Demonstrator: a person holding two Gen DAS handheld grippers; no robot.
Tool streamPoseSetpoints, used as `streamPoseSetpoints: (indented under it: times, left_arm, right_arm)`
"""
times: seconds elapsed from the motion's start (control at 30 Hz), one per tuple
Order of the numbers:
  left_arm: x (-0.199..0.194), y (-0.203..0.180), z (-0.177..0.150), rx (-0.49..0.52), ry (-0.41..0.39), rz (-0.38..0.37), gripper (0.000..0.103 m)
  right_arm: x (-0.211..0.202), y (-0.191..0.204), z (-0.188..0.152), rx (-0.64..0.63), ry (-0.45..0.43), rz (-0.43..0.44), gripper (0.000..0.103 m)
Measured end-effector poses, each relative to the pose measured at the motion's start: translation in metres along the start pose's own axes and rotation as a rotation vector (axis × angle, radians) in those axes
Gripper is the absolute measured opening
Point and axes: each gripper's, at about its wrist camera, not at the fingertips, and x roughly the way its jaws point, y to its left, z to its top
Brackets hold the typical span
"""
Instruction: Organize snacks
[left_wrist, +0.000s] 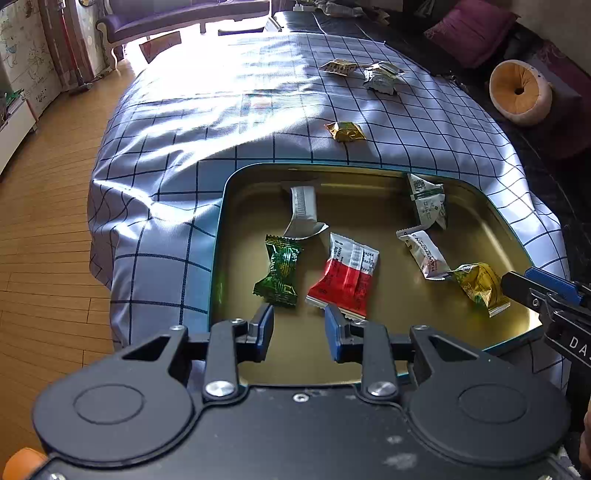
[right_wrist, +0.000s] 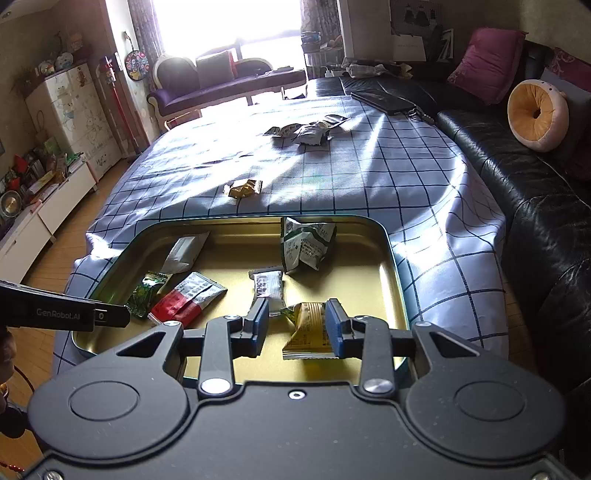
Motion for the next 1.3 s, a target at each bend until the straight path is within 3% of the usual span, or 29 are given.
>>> streamPoseSetpoints:
  times: [0.37, 1.07, 1.3]
  left_arm:
    - [-0.002, -0.002, -0.001, 0.003, -0.017, 0.01, 0.03]
    - [-0.013, -0.006, 0.0, 0.029, -0.089, 0.078, 0.047]
    - [-0.015, -0.005, -0.001, 0.013, -0.106, 0.066, 0.048]
  right_arm:
    - [0.001, 0.002, -0.001, -0.004, 0.004, 0.002, 0.043]
    - [0.001, 0.002, -0.002, -0.007, 0.007, 0.003, 0.043]
    - [0.001, 0.002, -0.002, -0.006, 0.006, 0.002, 0.043]
